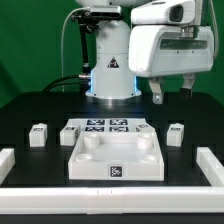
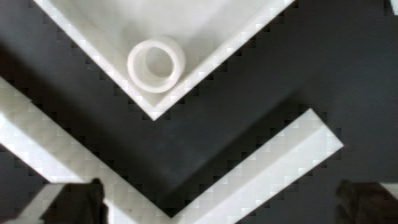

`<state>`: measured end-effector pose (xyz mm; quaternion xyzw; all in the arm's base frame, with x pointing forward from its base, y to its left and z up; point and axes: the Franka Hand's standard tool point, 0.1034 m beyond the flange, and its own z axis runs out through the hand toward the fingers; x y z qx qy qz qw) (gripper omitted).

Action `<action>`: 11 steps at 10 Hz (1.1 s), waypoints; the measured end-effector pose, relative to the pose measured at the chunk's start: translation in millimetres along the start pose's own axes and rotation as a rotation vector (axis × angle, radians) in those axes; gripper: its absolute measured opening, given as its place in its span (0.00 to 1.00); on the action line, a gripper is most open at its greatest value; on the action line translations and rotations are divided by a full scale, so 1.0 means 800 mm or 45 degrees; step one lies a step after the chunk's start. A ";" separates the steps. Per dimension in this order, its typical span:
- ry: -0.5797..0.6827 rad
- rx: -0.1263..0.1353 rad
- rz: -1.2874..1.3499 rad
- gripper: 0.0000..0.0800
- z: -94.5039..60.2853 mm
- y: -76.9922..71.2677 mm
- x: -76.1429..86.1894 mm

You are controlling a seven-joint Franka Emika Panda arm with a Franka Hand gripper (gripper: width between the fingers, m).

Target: Assemble one leg

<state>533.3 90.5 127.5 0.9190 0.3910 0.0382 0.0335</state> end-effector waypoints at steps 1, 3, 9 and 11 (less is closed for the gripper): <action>0.000 0.000 0.000 0.81 0.000 0.000 0.000; 0.000 0.001 0.001 0.81 0.000 0.000 0.000; -0.003 0.004 0.000 0.81 0.003 -0.001 -0.001; -0.004 0.010 -0.108 0.81 0.011 0.001 -0.026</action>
Offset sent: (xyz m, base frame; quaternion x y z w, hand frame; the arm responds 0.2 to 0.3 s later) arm 0.0000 0.0000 0.0000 0.0000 0.0000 0.0000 1.0000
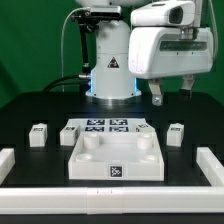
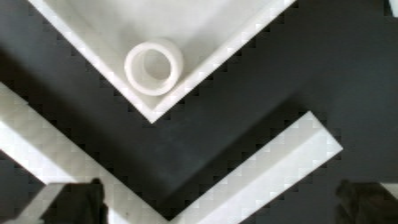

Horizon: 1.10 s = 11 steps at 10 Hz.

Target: Assemble one leg

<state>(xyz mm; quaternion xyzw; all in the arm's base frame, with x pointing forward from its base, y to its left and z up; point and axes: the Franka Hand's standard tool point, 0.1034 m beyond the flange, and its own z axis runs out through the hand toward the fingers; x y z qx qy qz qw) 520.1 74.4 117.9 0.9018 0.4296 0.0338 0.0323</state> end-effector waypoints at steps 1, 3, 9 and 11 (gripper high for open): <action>-0.004 0.009 -0.148 0.81 0.008 -0.001 -0.025; -0.036 0.068 -0.462 0.81 0.033 0.007 -0.070; -0.065 0.135 -0.634 0.81 0.055 0.013 -0.083; -0.026 0.130 -0.762 0.81 0.068 0.000 -0.106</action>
Offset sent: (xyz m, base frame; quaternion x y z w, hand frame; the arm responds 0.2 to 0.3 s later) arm -0.0173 -0.0316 -0.0442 0.0932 0.0110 -0.3015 0.9488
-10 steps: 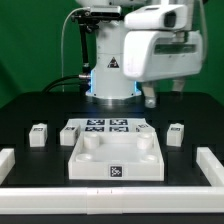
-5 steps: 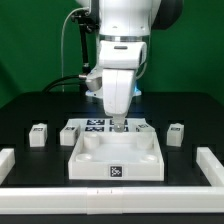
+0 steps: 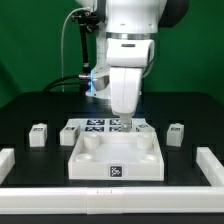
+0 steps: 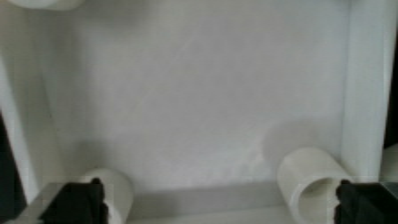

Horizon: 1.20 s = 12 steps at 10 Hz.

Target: Assemble one leg

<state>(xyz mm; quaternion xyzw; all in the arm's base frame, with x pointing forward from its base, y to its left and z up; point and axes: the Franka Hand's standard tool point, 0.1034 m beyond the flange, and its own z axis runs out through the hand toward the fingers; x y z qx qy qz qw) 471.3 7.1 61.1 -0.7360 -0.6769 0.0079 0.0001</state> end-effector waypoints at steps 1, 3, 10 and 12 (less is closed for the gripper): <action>0.014 -0.004 -0.017 0.81 0.014 -0.023 0.000; 0.030 -0.002 -0.042 0.81 0.038 -0.046 -0.001; 0.041 0.046 -0.014 0.53 0.066 -0.057 -0.031; 0.041 0.046 -0.014 0.30 0.066 -0.057 -0.031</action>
Offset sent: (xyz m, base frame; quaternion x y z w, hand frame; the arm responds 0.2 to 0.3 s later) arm -0.0193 -0.0140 -0.0233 -0.0180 0.0307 -0.0557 0.9978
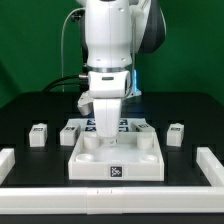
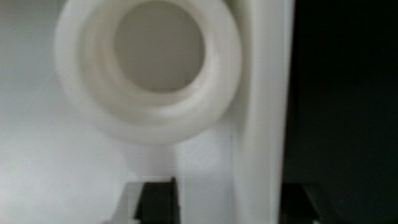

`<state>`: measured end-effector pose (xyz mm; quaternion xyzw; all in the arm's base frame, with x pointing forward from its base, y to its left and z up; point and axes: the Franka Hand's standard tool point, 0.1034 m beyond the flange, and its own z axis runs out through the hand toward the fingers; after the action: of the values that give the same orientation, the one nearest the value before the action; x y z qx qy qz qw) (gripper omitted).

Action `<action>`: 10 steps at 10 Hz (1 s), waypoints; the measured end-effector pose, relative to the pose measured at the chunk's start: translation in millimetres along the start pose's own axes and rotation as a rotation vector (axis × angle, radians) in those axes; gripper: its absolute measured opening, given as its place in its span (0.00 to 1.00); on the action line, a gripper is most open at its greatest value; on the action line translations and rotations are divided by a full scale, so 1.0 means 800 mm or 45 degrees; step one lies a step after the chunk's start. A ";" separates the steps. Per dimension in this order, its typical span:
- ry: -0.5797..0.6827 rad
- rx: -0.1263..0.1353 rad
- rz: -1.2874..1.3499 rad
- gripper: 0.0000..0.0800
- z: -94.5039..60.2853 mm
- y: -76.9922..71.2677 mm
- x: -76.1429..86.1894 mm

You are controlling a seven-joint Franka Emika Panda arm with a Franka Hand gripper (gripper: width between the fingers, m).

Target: Assemble one leg

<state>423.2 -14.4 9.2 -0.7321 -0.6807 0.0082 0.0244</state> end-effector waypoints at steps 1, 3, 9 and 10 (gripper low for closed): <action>0.000 0.000 0.000 0.13 0.000 0.000 0.000; 0.001 -0.007 0.000 0.07 -0.001 0.001 0.000; 0.001 -0.005 -0.016 0.07 -0.002 0.017 0.007; 0.009 -0.018 -0.044 0.07 -0.002 0.031 0.023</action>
Offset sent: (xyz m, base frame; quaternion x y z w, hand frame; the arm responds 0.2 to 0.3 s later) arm 0.0000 0.0000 0.0000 0.0000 0.0000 0.0000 1.0000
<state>449.5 1.9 9.9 -0.7205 -0.6931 0.0005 0.0220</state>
